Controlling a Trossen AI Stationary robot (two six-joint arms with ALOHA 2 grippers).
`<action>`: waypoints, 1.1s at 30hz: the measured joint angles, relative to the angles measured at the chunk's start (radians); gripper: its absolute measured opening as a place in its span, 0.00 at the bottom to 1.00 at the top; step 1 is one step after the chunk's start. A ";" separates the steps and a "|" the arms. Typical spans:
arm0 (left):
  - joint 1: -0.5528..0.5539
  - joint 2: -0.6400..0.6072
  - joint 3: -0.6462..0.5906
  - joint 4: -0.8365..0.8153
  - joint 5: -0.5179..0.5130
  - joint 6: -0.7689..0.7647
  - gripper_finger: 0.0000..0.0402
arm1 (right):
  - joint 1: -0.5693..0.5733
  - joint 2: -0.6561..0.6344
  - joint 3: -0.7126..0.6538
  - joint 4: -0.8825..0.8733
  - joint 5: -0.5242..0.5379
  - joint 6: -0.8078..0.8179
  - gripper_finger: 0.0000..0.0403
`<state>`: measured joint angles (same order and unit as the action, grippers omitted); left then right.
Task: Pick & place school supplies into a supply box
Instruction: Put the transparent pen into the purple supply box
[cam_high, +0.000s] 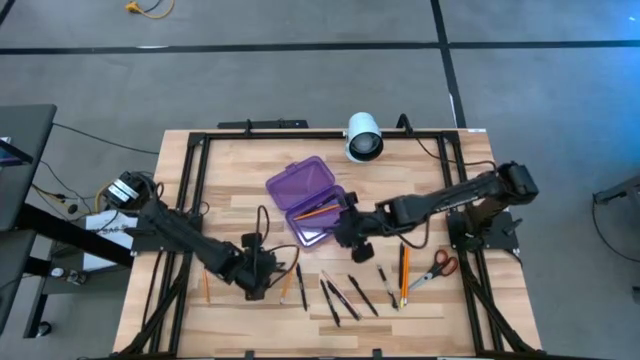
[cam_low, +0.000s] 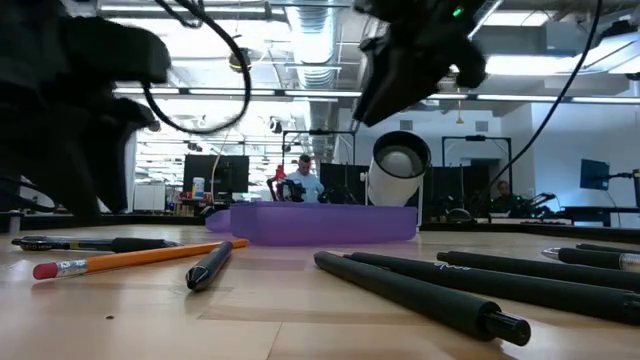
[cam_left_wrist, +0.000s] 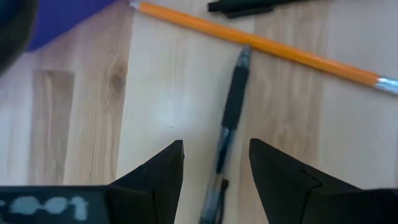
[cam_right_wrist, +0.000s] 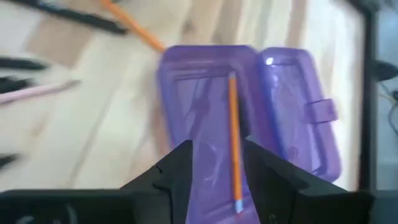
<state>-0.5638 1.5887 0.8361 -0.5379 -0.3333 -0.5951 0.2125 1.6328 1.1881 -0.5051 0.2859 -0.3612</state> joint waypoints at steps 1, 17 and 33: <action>0.014 0.000 -0.006 0.012 0.017 0.016 0.43 | 0.014 -0.003 0.000 -0.010 0.000 0.014 0.32; 0.068 0.000 -0.022 0.041 0.108 0.086 0.43 | 0.160 -0.018 -0.001 -0.211 0.116 0.264 0.30; 0.059 0.014 -0.021 0.073 0.111 0.111 0.42 | 0.316 -0.018 -0.001 -0.383 0.252 0.578 0.30</action>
<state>-0.5045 1.6026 0.8154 -0.4652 -0.2225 -0.4845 0.5286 1.6152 1.1873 -0.8880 0.5378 0.2170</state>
